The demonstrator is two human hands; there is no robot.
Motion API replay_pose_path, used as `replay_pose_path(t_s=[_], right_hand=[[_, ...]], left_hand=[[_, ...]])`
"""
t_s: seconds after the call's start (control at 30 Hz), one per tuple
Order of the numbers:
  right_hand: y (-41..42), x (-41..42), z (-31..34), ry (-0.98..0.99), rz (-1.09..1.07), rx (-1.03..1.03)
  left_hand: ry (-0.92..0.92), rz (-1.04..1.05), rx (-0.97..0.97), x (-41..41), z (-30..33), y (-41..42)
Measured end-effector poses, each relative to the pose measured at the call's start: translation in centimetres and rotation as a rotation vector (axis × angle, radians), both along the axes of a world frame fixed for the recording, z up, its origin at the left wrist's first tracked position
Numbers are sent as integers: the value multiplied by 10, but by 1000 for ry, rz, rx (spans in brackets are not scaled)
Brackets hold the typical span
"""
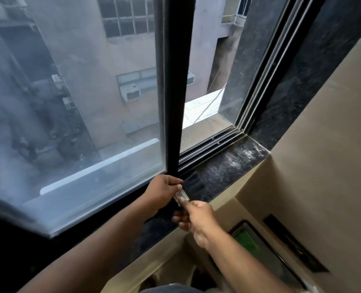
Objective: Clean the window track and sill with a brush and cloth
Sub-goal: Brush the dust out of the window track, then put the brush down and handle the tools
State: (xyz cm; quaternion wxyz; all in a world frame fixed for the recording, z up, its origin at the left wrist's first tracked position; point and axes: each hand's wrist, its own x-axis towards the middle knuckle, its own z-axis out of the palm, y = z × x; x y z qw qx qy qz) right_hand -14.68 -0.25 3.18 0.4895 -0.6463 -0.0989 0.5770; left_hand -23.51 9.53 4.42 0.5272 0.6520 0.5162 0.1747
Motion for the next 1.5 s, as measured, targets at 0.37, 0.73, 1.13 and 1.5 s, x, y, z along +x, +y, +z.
replay_pose_path(t_s=[0.37,0.73,1.13,1.5], right_hand=[[12,-41,-32,-115,191,-194],[11,-43,-34,-213,240,-209],[-26,27,-43,-167,121,-91],[-190,174,-178,-204,-496,-582]], left_hand=[[282,30,134,-47,-45,-10],[382,-149,424,-55,-47,-18],[581,-255,753,-33,-21,-34],[389,-886,297,130,-132,-89]])
